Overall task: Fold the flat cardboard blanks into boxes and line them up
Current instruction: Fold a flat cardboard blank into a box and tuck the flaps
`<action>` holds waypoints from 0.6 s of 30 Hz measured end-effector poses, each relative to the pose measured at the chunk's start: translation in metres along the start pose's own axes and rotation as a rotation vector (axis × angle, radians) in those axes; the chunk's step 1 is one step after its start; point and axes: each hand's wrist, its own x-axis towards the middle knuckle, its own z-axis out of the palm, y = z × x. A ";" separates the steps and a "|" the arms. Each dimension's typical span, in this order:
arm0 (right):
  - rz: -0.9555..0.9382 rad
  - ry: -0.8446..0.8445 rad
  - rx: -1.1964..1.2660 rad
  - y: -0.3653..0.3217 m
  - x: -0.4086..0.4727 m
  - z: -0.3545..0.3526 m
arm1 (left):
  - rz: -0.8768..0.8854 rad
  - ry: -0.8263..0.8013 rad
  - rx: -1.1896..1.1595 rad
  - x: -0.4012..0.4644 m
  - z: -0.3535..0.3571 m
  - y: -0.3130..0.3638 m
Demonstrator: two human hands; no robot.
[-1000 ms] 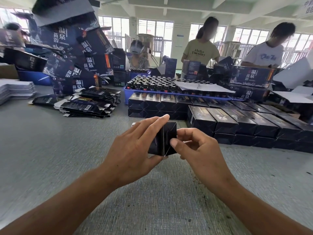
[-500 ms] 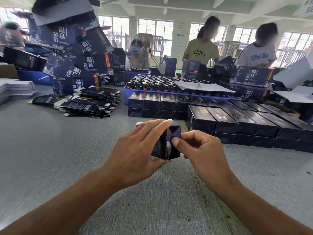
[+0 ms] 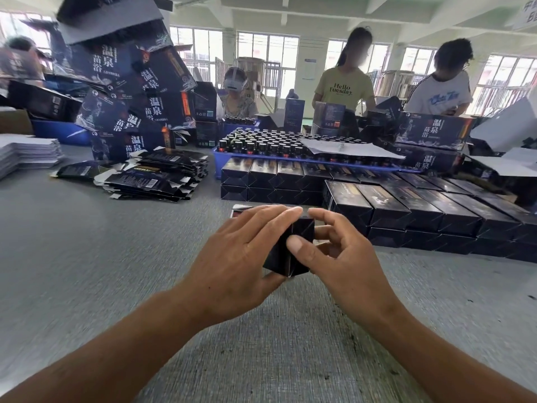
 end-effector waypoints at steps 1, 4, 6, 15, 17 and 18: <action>0.007 -0.017 -0.040 0.001 -0.001 0.001 | 0.025 -0.024 0.007 0.000 0.002 0.000; 0.054 -0.021 -0.044 0.003 0.001 0.004 | 0.077 -0.082 0.030 -0.001 0.005 0.001; 0.104 0.017 0.063 0.004 0.004 0.002 | 0.054 -0.045 0.035 -0.001 0.006 0.001; 0.207 -0.163 0.119 0.012 0.007 0.000 | -0.686 0.192 -0.814 0.008 -0.007 -0.010; 0.204 -0.229 0.098 0.013 0.004 0.003 | -0.671 0.220 -1.001 0.010 -0.010 -0.009; 0.196 -0.235 0.097 0.012 0.004 0.004 | -0.639 0.237 -1.032 0.010 -0.011 -0.008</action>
